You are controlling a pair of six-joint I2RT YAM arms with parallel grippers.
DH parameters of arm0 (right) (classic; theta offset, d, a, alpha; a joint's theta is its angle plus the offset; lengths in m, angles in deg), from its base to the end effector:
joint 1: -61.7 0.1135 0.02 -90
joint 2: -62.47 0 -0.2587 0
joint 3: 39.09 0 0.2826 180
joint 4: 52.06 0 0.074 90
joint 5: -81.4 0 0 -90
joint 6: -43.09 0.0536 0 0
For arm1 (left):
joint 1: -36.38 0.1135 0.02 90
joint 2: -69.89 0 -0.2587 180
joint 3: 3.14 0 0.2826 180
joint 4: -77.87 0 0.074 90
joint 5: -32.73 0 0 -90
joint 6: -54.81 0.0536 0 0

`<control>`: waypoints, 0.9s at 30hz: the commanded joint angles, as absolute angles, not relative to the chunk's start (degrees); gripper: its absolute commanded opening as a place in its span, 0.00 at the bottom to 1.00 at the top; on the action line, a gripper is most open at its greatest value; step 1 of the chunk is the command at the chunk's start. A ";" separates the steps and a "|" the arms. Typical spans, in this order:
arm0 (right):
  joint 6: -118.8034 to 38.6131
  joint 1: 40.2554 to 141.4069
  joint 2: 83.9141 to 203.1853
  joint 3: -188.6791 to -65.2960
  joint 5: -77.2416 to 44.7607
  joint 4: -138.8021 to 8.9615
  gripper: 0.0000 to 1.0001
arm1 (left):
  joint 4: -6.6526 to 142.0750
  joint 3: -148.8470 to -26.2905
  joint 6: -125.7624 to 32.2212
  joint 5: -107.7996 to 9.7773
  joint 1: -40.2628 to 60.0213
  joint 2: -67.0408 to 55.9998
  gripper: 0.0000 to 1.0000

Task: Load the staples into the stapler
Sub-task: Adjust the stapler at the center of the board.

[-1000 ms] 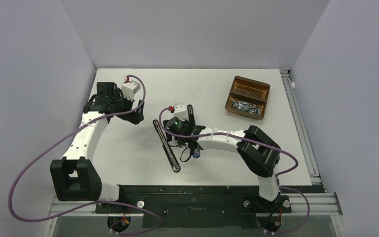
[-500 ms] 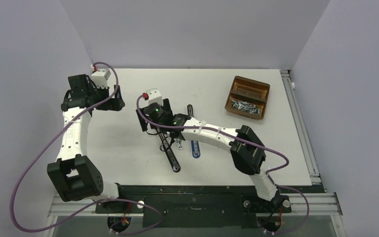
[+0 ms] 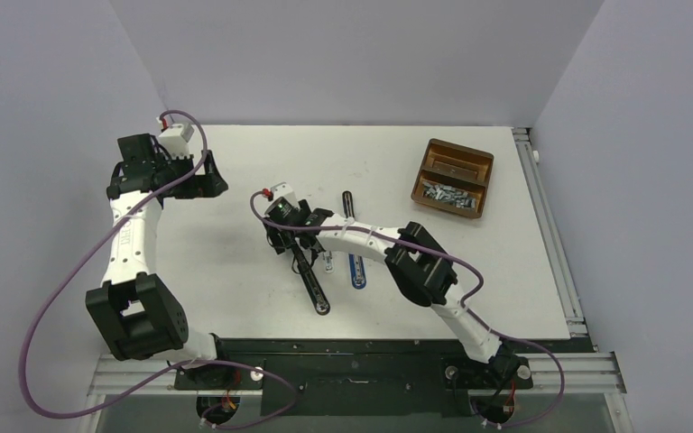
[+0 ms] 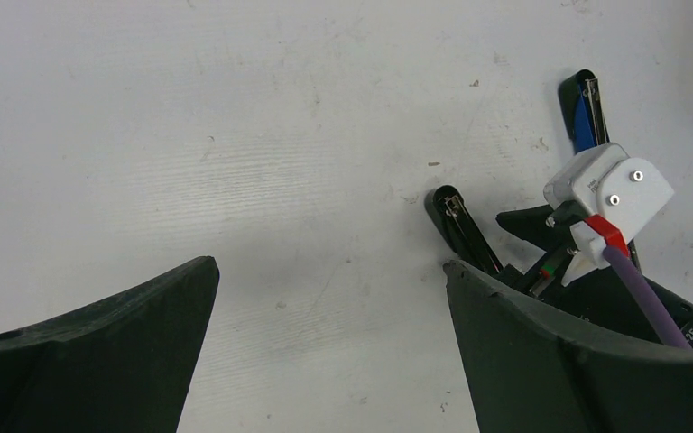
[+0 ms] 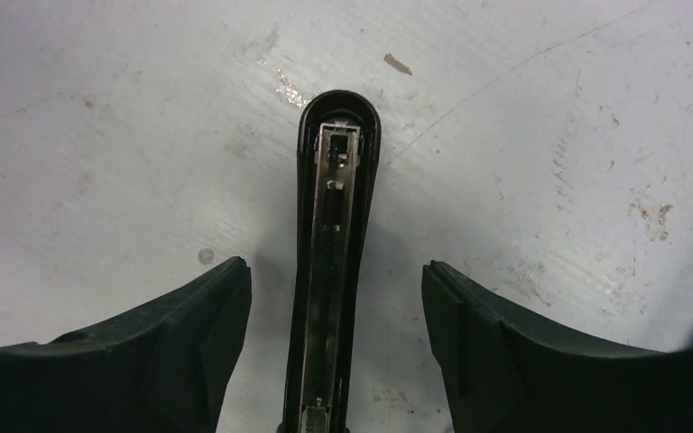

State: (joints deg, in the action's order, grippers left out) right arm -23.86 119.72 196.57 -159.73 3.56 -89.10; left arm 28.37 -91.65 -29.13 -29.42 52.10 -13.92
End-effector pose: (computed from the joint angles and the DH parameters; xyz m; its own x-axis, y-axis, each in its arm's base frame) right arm 0.3037 0.4650 0.1360 -0.6729 -0.3551 -0.6489 -0.5377 0.8372 0.0995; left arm 0.3532 0.0734 0.3083 -0.6661 -0.0905 -0.7404 0.1507 0.9558 -0.2524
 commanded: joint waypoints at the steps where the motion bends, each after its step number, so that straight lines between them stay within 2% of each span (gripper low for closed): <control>1: -23.39 119.20 197.22 -162.97 2.31 -87.52 0.63 | 30.24 -93.65 -30.97 -26.85 51.95 -13.49 0.96; 7: -22.16 118.58 199.57 -165.06 0.92 -86.30 0.44 | 30.23 -93.44 -30.91 -27.45 52.00 -13.06 0.96; 11: -21.53 117.97 201.56 -167.98 0.86 -86.88 0.27 | 30.16 -93.46 -30.80 -27.40 51.95 -12.75 0.96; 16: -18.56 117.06 200.93 -167.48 6.21 -84.78 0.09 | 30.33 -92.61 -30.31 -27.40 51.43 -11.92 0.96; 27: -11.11 114.55 199.74 -166.62 13.93 -82.97 0.09 | 30.93 -91.20 -28.96 -28.96 49.24 -10.71 0.96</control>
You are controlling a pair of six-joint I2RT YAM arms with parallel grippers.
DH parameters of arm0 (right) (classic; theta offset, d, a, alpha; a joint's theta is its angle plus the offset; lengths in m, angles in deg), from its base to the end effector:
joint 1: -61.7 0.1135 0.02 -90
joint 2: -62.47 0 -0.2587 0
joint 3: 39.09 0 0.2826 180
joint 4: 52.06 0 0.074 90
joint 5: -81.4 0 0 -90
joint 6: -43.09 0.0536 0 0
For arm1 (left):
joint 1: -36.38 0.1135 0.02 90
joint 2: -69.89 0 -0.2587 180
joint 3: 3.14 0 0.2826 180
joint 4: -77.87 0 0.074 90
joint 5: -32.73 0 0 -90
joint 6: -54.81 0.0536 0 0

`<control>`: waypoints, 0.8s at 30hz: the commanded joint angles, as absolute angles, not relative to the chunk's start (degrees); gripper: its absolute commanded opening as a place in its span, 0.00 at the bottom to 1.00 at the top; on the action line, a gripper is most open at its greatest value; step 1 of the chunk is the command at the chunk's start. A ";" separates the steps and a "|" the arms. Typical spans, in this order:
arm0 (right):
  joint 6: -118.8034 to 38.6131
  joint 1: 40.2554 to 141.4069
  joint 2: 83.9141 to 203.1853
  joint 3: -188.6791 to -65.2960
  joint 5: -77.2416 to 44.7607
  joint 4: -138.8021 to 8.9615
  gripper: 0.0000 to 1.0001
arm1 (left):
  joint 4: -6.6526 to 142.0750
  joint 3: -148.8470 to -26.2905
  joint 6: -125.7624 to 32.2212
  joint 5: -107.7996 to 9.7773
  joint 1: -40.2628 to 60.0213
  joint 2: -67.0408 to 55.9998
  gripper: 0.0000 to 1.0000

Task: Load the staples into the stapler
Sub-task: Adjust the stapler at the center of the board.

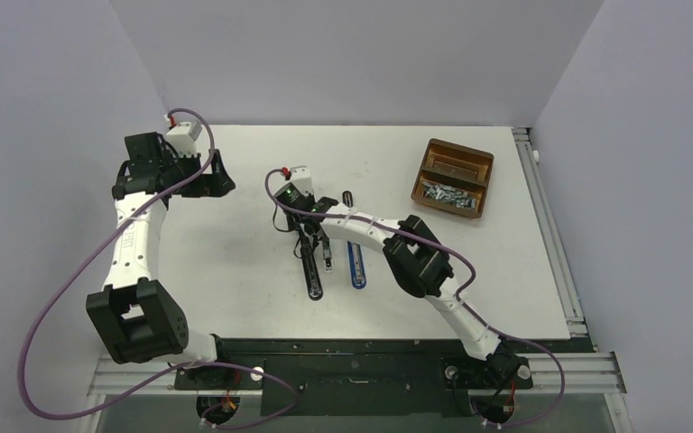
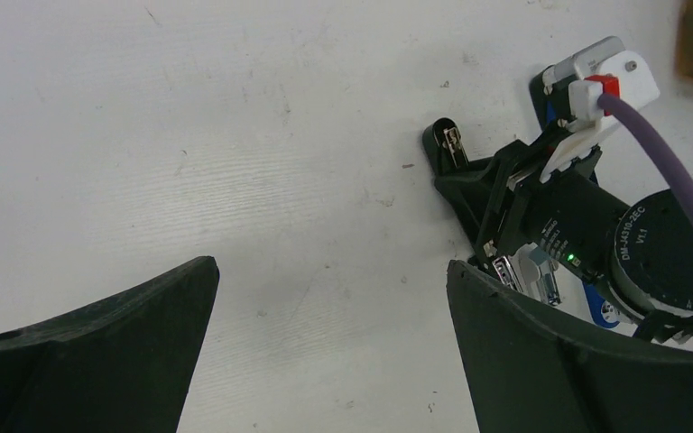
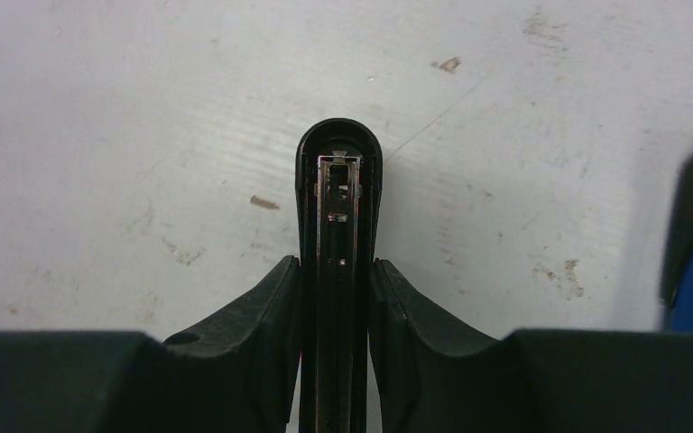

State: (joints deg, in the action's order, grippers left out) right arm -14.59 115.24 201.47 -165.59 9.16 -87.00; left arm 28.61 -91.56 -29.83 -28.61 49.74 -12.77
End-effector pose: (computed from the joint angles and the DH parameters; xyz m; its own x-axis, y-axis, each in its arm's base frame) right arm 0.3553 0.4533 0.1300 -0.7139 -0.1093 -0.6917 -0.3096 0.9352 0.1717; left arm 0.3522 0.0572 0.3151 -0.6541 -0.0711 -0.7530 0.1977 0.9449 -0.2609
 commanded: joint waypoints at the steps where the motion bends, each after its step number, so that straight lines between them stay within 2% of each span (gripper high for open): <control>1: -10.52 114.54 199.62 -166.39 14.00 -82.96 0.08 | 31.04 -91.09 -28.87 -28.97 49.14 -10.66 0.96; 4: -8.50 114.22 199.32 -165.78 13.77 -82.75 0.10 | 31.00 -90.98 -28.65 -28.79 49.00 -10.51 0.96; 7: -6.92 113.86 199.25 -165.53 12.22 -82.85 0.21 | 30.96 -90.99 -28.41 -28.56 48.91 -10.39 0.96; 11: -6.29 113.56 198.47 -165.52 10.92 -82.93 0.48 | 30.64 -91.06 -28.08 -28.26 48.69 -10.37 0.96; 14: -5.99 112.95 196.40 -165.12 10.77 -83.46 0.60 | 30.15 -91.45 -27.86 -27.66 48.66 -10.40 0.96; 19: -6.23 108.94 188.23 -159.15 11.71 -82.94 0.64 | 28.86 -92.58 -27.28 -26.76 48.55 -10.59 0.96; 24: -7.99 100.04 177.56 -148.46 12.25 -80.73 0.64 | 27.33 -94.37 -27.21 -25.66 48.51 -11.01 0.96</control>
State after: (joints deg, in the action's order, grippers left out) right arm -7.18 108.12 189.36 -152.98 10.01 -84.09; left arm 28.07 -90.80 -27.92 -27.99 48.74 -12.42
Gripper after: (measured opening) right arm 0.639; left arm 0.961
